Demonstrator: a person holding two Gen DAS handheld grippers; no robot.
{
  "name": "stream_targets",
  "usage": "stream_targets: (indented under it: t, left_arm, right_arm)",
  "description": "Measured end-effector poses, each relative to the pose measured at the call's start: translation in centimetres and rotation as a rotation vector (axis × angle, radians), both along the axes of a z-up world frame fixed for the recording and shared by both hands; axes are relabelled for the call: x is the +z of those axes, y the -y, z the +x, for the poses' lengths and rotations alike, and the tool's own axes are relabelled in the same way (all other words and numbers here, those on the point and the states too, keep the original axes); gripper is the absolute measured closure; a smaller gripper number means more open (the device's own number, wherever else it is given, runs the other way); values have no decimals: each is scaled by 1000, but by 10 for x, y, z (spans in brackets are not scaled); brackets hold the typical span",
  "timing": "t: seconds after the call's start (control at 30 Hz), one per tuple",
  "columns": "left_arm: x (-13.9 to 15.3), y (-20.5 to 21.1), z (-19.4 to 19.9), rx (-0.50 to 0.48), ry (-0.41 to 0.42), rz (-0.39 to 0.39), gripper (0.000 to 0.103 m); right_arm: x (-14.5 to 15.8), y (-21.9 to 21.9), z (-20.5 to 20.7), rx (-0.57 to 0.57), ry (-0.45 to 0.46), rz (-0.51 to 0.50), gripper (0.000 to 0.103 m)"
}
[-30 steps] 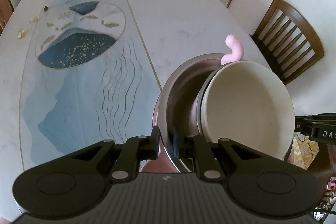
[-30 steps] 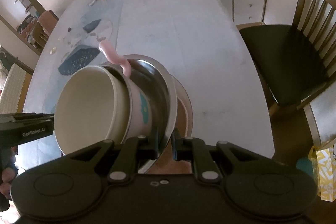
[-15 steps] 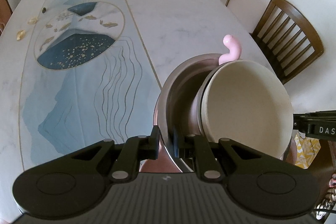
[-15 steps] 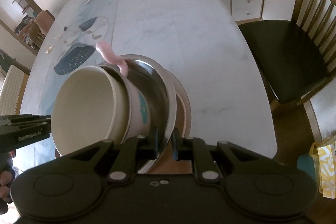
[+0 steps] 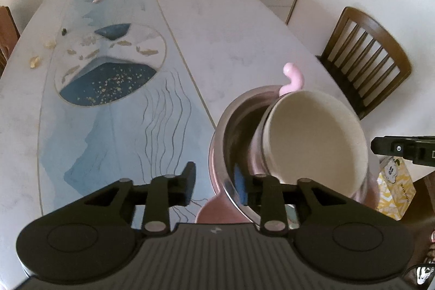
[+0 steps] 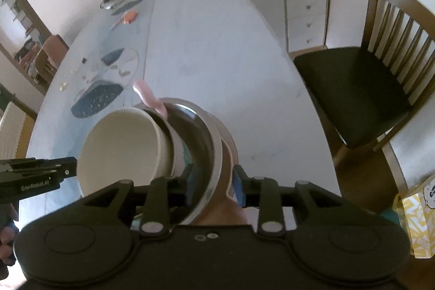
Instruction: Organize plates and bowls
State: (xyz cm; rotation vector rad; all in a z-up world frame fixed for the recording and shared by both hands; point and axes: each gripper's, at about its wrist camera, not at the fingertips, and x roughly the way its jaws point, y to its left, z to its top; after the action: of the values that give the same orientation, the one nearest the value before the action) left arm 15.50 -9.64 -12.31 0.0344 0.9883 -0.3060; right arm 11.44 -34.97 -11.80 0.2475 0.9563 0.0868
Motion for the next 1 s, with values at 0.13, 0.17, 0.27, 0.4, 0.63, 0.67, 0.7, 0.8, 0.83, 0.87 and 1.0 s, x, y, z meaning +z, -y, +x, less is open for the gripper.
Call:
stream_targets:
  t: [0.13, 0.17, 0.27, 0.4, 0.63, 0.67, 0.7, 0.8, 0.83, 0.87, 1.0]
  left_arm:
    - [12, -5, -13, -18, 48, -19, 46]
    - [16, -6, -17, -27, 64, -22, 45]
    - [24, -6, -28, -48, 89, -22, 45]
    - [38, -5, -46, -64, 150, -8, 35]
    - [58, -1, -77, -28, 226, -9, 30]
    - [60, 1, -82, -14, 233, -11, 28]
    - [62, 3, -87, -2, 238, -12, 28]
    - [66, 7, -101, 22, 247, -19, 28]
    - [67, 10, -106, 32, 249, -19, 28]
    - [68, 12, -110, 40, 252, -19, 28]
    - [71, 21, -127, 72, 269, -22, 24]
  right_arm:
    - [13, -6, -16, -6, 54, -2, 65]
    - [17, -8, -20, -5, 70, -6, 63]
    - [27, -17, -34, -1, 115, -18, 55]
    - [38, -27, -50, 3, 170, -28, 41]
    - [52, -32, -72, 44, 253, -29, 25]
    - [54, -32, -75, 52, 265, -33, 23]
    - [58, -31, -78, 59, 279, -42, 22]
    - [65, -29, -85, 89, 313, -55, 18]
    - [67, -28, -88, 101, 325, -60, 17]
    - [69, -28, -90, 112, 335, -64, 15]
    - [75, -30, -99, 157, 377, -75, 9]
